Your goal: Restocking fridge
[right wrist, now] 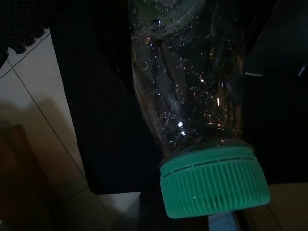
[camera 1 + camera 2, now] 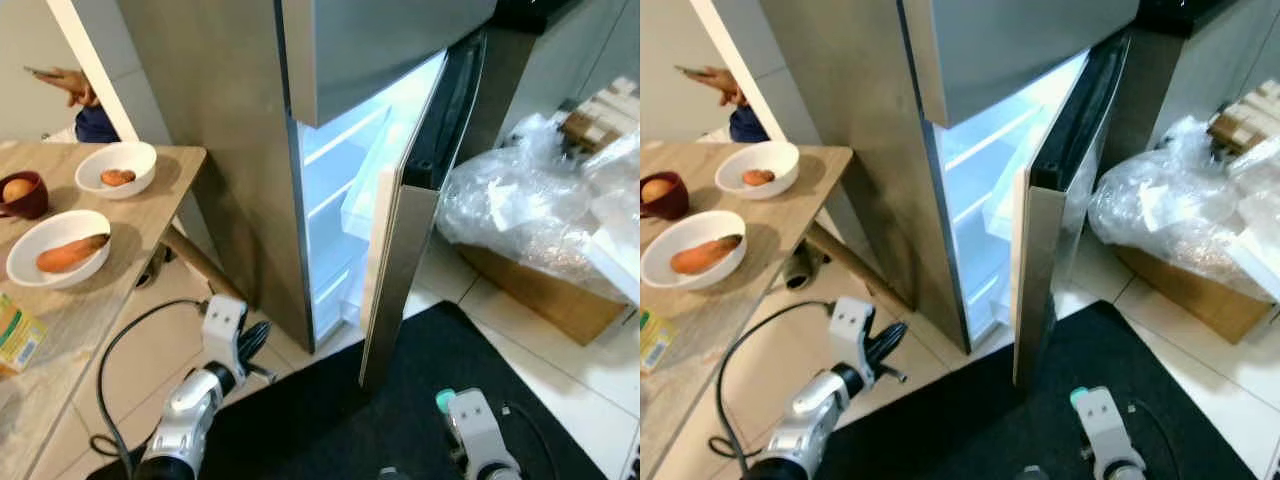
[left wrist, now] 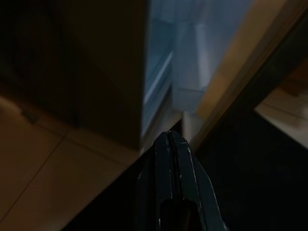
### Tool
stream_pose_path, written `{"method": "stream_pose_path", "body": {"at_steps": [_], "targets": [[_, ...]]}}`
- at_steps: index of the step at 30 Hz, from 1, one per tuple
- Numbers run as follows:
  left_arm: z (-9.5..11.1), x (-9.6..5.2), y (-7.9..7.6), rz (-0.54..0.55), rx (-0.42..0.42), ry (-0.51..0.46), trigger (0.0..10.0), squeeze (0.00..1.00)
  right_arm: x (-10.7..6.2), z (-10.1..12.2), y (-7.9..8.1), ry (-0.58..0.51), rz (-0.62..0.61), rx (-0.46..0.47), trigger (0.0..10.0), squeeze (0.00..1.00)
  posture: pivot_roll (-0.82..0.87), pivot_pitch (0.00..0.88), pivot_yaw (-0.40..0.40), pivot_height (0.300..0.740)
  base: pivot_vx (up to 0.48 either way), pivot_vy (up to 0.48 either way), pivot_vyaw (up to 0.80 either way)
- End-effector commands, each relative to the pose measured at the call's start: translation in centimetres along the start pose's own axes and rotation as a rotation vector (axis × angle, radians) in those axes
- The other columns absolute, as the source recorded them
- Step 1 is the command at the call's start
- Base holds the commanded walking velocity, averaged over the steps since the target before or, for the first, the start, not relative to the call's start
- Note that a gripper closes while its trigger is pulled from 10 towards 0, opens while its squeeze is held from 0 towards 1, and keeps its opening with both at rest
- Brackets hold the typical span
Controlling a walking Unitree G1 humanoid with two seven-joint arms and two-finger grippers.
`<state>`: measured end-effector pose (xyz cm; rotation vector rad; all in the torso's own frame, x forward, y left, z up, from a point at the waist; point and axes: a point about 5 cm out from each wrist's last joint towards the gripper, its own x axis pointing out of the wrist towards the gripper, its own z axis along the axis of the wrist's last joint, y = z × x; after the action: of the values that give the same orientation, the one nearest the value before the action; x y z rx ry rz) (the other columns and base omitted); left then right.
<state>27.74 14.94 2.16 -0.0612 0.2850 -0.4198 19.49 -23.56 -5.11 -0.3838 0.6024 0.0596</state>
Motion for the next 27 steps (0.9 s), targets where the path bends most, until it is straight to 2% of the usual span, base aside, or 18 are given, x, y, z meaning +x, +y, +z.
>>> {"method": "stream_pose_path", "body": {"at_steps": [1, 2, 5, 6, 8, 9, 10, 12, 14, 15, 21, 22, 27], "targets": [[-1.0, -1.1, 1.1, 0.074, -0.010, 0.029, 10.0, 0.00, -0.2, -0.6, 0.7, 0.028, 0.021, -0.007, 10.0, 0.00, -0.14, 0.133, 0.062, 0.740, 0.000, 0.000, 0.00], [-1.5, -1.7, 1.5, 0.120, -0.036, 0.029, 10.0, 0.00, -0.1, -0.4, 0.8, 0.020, 0.026, -0.011, 10.0, 0.00, -0.14, 0.135, 0.062, 0.740, 0.000, 0.000, 0.00], [-1.5, -1.7, 1.5, 0.120, -0.036, 0.029, 10.0, 0.00, -0.1, -0.4, 0.8, 0.020, 0.026, -0.011, 10.0, 0.00, -0.14, 0.135, 0.062, 0.740, 0.000, 0.000, 0.00], [-1.9, -2.2, 2.1, 0.167, -0.043, 0.040, 10.0, 0.00, -0.1, -0.3, 0.8, 0.013, 0.030, -0.012, 10.0, 0.00, -0.14, 0.138, 0.059, 0.740, 0.000, 0.000, 0.00], [-3.5, -3.4, 4.0, 0.321, -0.037, 0.128, 10.0, 0.00, 0.3, 0.5, 0.8, -0.014, 0.044, -0.008, 10.0, 0.00, -0.14, 0.138, 0.056, 0.740, 0.000, 0.000, 0.00], [-3.5, -3.4, 4.0, 0.321, -0.037, 0.128, 10.0, 0.00, 0.3, 0.5, 0.8, -0.014, 0.044, -0.008, 10.0, 0.00, -0.14, 0.138, 0.056, 0.740, 0.000, 0.000, 0.00], [-4.3, -4.0, 4.8, 0.386, -0.034, 0.170, 10.0, 0.00, 0.4, 0.9, 0.9, -0.028, 0.053, -0.002, 10.0, 0.00, -0.14, 0.138, 0.055, 0.740, 0.000, 0.000, 0.00], [-6.9, -5.8, 5.9, 0.512, -0.076, 0.310, 10.0, 0.00, 1.0, 2.2, 1.3, -0.080, 0.103, 0.004, 10.0, 0.00, -0.14, 0.135, 0.049, 0.740, 0.000, 0.000, 0.00], [-7.3, -6.1, 6.0, 0.532, -0.085, 0.335, 10.0, 0.00, 1.1, 2.5, 1.4, -0.092, 0.114, -0.001, 10.0, 0.00, -0.14, 0.135, 0.049, 0.740, 0.000, 0.000, 0.00], [-7.9, -6.6, 6.0, 0.563, -0.096, 0.352, 10.0, 0.00, 1.3, 3.4, 1.8, -0.129, 0.145, -0.034, 10.0, 0.00, -0.14, 0.138, 0.045, 0.740, 0.000, 0.000, 0.00], [-7.8, -6.2, 5.1, 0.544, -0.143, 0.290, 10.0, 0.00, 1.7, 4.5, 2.1, -0.161, 0.168, -0.069, 10.0, 0.00, -0.13, 0.139, 0.039, 0.740, 0.000, 0.000, 0.00], [-7.9, -5.6, 4.1, 0.486, -0.134, 0.275, 10.0, 0.00, 1.8, 4.6, 2.3, -0.156, 0.172, -0.082, 10.0, 0.00, -0.12, 0.136, 0.038, 0.740, 0.000, 0.000, 0.00], [-8.5, -5.3, 3.1, 0.449, -0.118, 0.304, 10.0, 0.00, 1.9, 3.7, 2.6, -0.088, 0.151, -0.103, 10.0, 0.00, -0.12, 0.119, 0.040, 0.740, 0.000, 0.000, 0.00]]}}
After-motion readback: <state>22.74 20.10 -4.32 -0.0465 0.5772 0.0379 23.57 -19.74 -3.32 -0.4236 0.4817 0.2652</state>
